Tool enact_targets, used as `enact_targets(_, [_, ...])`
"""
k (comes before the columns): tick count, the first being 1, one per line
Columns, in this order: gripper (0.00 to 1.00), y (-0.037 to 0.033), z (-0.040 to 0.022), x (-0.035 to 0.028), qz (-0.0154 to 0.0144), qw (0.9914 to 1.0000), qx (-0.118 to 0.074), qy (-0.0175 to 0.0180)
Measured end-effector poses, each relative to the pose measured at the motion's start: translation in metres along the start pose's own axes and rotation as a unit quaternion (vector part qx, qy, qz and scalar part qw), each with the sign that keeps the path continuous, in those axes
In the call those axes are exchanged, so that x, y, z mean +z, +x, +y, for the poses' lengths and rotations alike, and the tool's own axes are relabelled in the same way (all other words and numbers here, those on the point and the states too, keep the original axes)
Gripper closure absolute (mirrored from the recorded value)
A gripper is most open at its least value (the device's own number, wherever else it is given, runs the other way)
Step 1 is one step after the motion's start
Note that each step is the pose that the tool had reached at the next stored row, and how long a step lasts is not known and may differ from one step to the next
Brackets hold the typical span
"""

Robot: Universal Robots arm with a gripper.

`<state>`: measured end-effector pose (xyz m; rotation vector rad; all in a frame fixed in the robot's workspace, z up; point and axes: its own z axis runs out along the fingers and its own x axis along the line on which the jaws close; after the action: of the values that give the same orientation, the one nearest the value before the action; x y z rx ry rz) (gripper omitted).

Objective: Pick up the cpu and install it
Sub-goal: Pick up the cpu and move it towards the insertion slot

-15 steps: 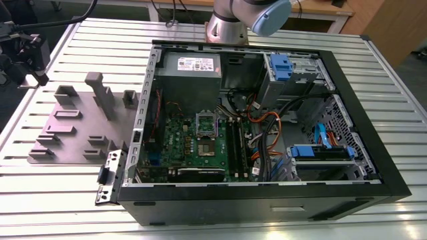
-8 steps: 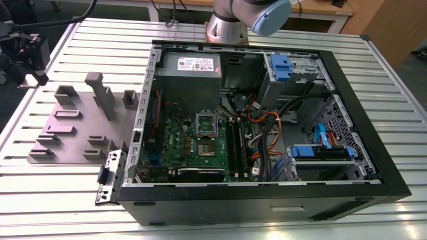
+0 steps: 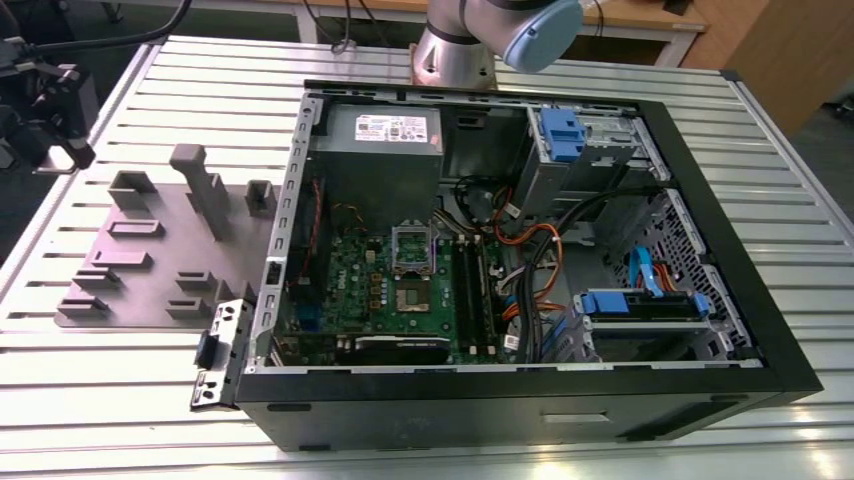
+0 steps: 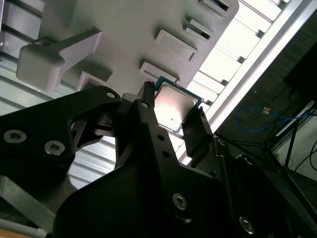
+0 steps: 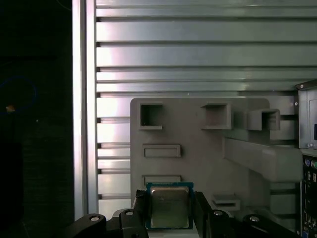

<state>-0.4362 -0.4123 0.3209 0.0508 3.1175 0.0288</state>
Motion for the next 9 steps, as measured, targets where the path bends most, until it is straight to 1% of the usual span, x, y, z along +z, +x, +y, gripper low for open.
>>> enact_targets(9, [0.53,-0.0001,0.0001,-0.0044,0.0,1.0,0.0,0.0])
